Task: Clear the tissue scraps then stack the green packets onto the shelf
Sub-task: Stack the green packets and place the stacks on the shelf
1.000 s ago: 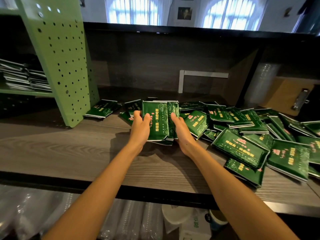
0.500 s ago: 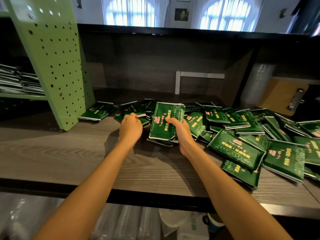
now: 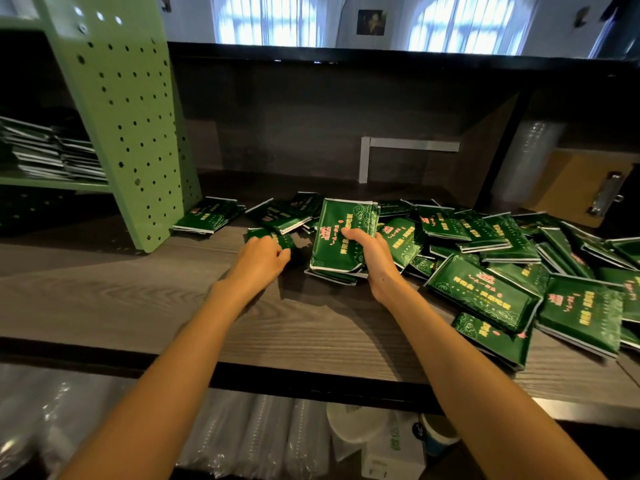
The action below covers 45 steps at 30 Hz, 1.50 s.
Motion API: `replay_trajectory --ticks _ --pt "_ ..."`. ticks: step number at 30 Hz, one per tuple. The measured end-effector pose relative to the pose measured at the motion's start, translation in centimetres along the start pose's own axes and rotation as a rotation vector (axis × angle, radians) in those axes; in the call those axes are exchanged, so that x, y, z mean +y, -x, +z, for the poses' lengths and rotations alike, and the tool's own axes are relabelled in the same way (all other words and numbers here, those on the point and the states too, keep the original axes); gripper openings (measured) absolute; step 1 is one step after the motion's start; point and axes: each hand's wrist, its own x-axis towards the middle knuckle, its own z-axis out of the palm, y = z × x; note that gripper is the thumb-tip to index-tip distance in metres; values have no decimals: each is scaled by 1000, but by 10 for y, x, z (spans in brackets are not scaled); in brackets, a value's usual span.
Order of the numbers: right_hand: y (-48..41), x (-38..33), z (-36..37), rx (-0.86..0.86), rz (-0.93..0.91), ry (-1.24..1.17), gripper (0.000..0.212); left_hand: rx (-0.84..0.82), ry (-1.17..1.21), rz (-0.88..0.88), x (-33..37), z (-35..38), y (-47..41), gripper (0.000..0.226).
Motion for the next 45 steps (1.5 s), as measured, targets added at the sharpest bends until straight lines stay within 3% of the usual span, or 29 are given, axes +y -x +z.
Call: replay_trajectory --ticks 3,6,10,13,16,18,21,24,27,28,32,35,38,41,45 --pt "2 0 -1 -11 -2 -10 82 134 16 -123 -5 -1 4 52" --pt "5 -1 -1 -10 1 -9 86 136 -67 -229 -6 -5 7 31" --pt "8 -1 0 -13 6 -4 81 -27 20 -405 -6 -10 7 76" --pt "7 -1 1 -5 4 11 79 -90 112 -418 -3 -16 1 88" --pt "6 -2 0 -7 10 7 84 -79 317 -427 0 -17 -1 85" --pt "7 -2 -1 -23 13 10 83 -22 450 -440 -4 -13 -2 71" --pt "6 -4 0 -10 7 12 72 84 660 -422 -8 -11 -2 19" --pt "6 -3 0 -7 6 36 64 209 722 -420 -11 -17 -3 23" --pt "8 -4 1 1 -24 54 62 271 870 -381 1 -31 5 11" --pt "9 -4 1 0 -34 65 69 265 970 -358 7 -36 9 4" --pt "13 -5 3 23 -92 94 82 76 1319 -204 31 -44 23 14" --pt "18 -6 5 10 -129 118 73 -14 1251 -121 42 -32 29 14" --pt "24 -8 5 -47 -141 103 61 32 1205 -89 45 -15 29 20" --pt "25 -8 4 -100 -110 42 72 92 1138 -71 45 -5 31 20" --pt "30 -7 6 -226 -112 113 108 106 1083 -6 43 -1 36 30"
